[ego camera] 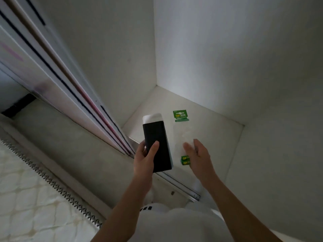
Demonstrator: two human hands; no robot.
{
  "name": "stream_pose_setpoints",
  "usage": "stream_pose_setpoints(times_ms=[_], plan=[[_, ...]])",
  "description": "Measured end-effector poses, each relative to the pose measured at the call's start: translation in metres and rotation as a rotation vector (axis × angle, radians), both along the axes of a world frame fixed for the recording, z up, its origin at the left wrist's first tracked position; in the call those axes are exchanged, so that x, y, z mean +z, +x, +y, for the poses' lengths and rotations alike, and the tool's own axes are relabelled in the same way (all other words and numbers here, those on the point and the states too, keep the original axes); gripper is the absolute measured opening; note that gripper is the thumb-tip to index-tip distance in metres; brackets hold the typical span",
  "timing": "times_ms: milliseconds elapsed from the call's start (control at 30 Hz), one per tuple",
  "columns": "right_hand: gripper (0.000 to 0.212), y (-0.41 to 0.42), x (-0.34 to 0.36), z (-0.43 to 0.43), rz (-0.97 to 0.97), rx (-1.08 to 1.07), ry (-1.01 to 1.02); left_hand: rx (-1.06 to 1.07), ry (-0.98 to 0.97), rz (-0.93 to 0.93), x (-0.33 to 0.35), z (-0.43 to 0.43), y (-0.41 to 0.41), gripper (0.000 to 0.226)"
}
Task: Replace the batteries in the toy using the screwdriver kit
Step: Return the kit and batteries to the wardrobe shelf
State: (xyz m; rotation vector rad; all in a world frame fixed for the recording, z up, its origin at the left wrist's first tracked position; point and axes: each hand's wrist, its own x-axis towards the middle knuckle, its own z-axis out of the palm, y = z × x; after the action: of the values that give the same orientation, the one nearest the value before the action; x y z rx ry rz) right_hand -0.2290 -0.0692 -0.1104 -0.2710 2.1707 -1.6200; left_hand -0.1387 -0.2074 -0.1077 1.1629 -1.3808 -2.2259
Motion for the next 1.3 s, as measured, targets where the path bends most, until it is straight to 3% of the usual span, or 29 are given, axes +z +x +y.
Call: stream_pose_setpoints(times_ms=[233,533,900,1300], plan=[[0.033,0.004,-0.011,-0.034,-0.018,-0.310,0.011,-0.289,-0.014,-0.017,-0.009,-0.063,-0.034,0.036],[0.029,0.032,-0.042,-0.025,-0.159,-0.551,-0.009,-0.481,0.046,-0.088,-0.035,-0.074,-0.051,0.037],[0.028,0.013,-0.122,0.008,-0.334,-0.628,0.061,-0.536,0.045,-0.206,-0.123,-0.061,-0.090,0.044],[0.029,-0.035,-0.308,0.024,-0.377,-0.541,0.145,-0.598,-0.104,-0.293,-0.302,-0.035,-0.135,0.045]])
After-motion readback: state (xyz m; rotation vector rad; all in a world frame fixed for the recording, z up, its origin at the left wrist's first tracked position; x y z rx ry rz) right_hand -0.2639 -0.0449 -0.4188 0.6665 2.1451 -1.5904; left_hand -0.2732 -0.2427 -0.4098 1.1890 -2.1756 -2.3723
